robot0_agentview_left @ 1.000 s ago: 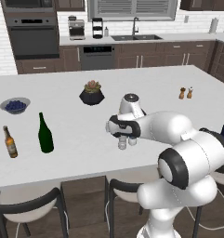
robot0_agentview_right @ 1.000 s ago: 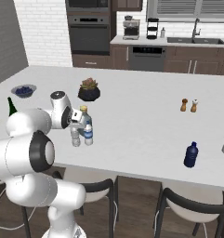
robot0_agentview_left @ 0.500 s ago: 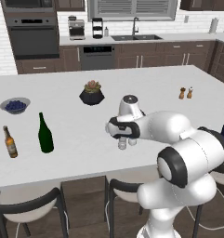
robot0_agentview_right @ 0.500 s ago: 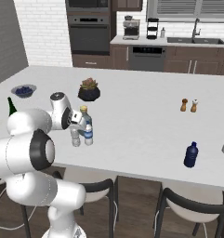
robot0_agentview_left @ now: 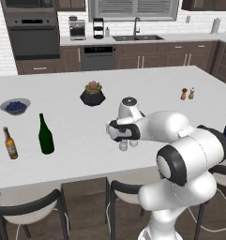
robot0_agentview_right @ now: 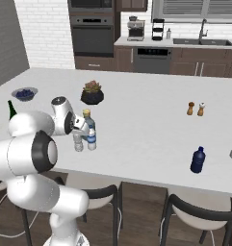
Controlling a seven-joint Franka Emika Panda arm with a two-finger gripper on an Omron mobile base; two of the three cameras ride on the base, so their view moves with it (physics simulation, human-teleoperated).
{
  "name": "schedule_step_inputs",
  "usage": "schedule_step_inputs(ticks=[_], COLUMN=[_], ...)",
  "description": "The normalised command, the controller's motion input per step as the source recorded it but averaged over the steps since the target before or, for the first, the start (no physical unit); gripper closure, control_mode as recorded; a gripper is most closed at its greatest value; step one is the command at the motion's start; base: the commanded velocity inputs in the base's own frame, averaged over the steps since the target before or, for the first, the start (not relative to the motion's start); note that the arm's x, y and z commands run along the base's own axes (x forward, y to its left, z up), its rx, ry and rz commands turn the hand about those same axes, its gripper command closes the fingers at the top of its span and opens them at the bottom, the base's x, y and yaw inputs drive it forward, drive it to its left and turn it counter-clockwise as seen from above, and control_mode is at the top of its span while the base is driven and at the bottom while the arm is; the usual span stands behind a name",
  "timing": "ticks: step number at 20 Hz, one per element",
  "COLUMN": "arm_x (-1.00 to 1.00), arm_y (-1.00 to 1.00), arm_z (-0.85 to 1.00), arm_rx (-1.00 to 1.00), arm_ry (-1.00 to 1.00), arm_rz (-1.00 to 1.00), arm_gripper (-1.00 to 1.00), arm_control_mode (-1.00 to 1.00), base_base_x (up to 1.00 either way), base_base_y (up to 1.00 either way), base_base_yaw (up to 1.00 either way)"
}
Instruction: Move the plastic bottles in the middle to the plastics group, and the glass bottles in the middle to the glass group.
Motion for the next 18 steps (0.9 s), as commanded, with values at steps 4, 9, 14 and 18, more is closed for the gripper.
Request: schedule_step_inputs(ticks=[4,9,14,18], arm_x=[0.14,0.10,0.01,0.00], arm_y=[0.00,0.00,0.00,0.00], arm_z=[-0.01,0.00,-0.03,-0.05], arm_rx=[0.00,0.00,0.00,0.00], arm_ry=[0.00,0.00,0.00,-0.01], arm_rz=[-0.06,-0.05,-0.05,-0.07], arm_gripper=[-1.00,-1.00,-1.00,-1.00], arm_control_mode=[-1.00,-1.00,-1.00,-1.00], base_base_x=[0.00,0.00,0.00,0.00], base_base_y=[0.00,0.00,0.00,0.00], base_base_yaw=[0.00,0.00,0.00,0.00])
